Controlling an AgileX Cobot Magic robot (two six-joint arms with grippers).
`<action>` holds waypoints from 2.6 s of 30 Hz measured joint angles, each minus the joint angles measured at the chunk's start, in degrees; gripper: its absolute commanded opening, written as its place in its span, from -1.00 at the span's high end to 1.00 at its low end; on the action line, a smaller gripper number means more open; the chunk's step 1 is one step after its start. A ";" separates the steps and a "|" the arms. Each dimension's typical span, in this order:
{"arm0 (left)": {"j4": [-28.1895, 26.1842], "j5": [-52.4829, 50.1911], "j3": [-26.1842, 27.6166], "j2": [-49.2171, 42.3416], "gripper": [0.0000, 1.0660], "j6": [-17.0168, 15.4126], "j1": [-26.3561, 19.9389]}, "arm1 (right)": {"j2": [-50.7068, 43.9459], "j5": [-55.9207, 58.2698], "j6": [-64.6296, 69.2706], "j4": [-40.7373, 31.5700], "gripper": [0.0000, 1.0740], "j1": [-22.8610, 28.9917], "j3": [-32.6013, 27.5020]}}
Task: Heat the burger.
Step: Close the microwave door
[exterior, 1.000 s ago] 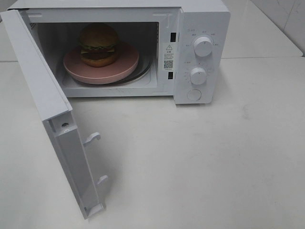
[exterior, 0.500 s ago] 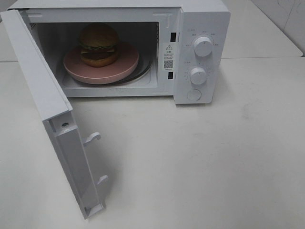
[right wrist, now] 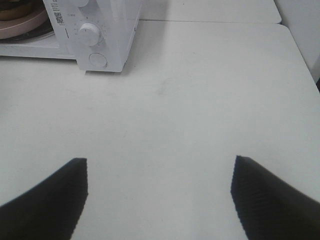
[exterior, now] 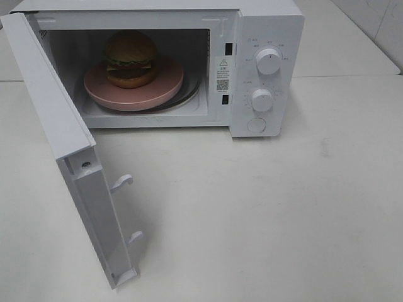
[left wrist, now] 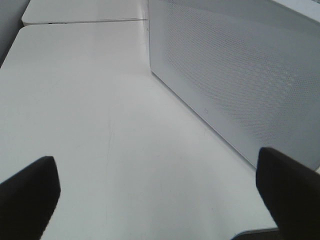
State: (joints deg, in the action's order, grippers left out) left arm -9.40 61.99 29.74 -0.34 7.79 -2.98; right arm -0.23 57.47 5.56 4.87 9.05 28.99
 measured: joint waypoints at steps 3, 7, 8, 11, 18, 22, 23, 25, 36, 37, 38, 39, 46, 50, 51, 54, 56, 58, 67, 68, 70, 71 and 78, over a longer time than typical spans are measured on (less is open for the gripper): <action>-0.06 0.00 0.00 0.00 -0.87 0.00 0.00 | 0.00 0.00 0.00 0.00 -0.42 0.00 0.00; -0.23 0.00 0.00 0.00 -0.87 0.00 0.00 | 0.00 -0.11 0.00 0.00 -0.40 0.00 0.00; -0.63 0.00 0.00 0.00 -0.87 0.00 0.00 | 0.00 -0.11 0.00 0.00 -0.40 0.00 0.00; -2.23 0.00 0.00 0.11 -0.87 0.00 0.00 | 0.00 -0.11 0.00 0.00 -0.40 0.00 0.00; -3.67 -0.34 0.00 1.83 -0.86 0.00 0.00 | 0.00 -0.11 0.00 0.00 -0.40 0.00 0.00; -3.67 -1.89 0.80 4.76 -0.70 0.00 0.00 | 0.00 -0.11 0.00 0.00 -0.40 0.00 0.00; -3.67 -1.89 0.80 4.76 -0.70 0.00 0.00 | 0.00 -0.11 0.00 0.00 -0.40 0.00 0.00; -3.67 -4.64 1.03 6.76 -0.47 0.00 0.00 | 0.00 -0.11 0.00 0.00 -0.40 0.00 0.00; -3.50 -13.41 0.92 14.95 0.72 0.00 0.00 | 0.00 -0.11 0.00 0.00 -0.40 0.00 0.00; -3.50 -15.76 0.92 17.36 1.00 0.00 0.00 | 0.00 -0.11 0.00 0.00 -0.40 0.00 0.00; -3.50 -17.13 0.74 18.39 1.00 0.34 0.00 | 0.00 -0.11 0.00 0.00 -0.40 0.00 0.00; -3.50 -17.13 0.74 18.39 1.00 0.34 0.00 | 0.00 -0.11 0.00 0.00 -0.40 0.00 0.00; -5.44 -36.10 -4.41 28.30 1.00 8.31 0.00 | 0.00 -0.11 0.00 0.00 -0.40 0.00 0.00; -7.73 -43.32 -6.53 30.83 1.00 11.12 0.00 | 0.00 -0.11 0.00 0.00 -0.40 0.00 0.00; -8.48 -45.89 -7.39 31.57 1.00 12.32 0.00 | 0.00 -0.11 0.00 0.00 -0.40 0.00 0.00; -10.08 -56.61 -10.89 33.98 1.00 16.04 0.00 | 0.00 -0.11 0.00 0.00 -0.40 0.00 0.00; -10.20 -59.42 -11.92 34.61 1.00 16.62 0.00 | 0.00 -0.11 0.00 0.00 -0.40 0.00 0.00; -10.26 -63.94 -13.87 35.58 1.00 17.07 0.00 | 0.00 -0.11 0.00 0.00 -0.40 0.00 0.00; -9.28 -77.35 -17.30 41.20 1.00 13.81 0.00 | 0.00 -0.11 0.00 0.00 -0.40 0.00 0.00; -6.99 -80.62 -17.30 43.20 1.00 10.83 0.00 | 0.00 -0.11 0.00 0.00 -0.40 0.00 0.00; -3.15 -83.71 -17.30 45.44 1.00 6.53 0.00 | 0.00 -0.11 0.00 0.00 -0.40 0.00 0.00; -3.15 -83.71 -17.30 45.44 1.00 6.53 0.00 | 0.00 -0.11 0.00 0.00 -0.40 0.00 0.00; 15.58 -93.11 -17.30 54.83 1.00 -12.49 0.00 | 0.00 -0.11 0.00 0.00 -0.40 0.00 0.00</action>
State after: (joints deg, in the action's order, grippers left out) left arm 6.19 -31.11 12.43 54.49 -4.70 -2.98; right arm -0.23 57.35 5.56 4.87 9.05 28.99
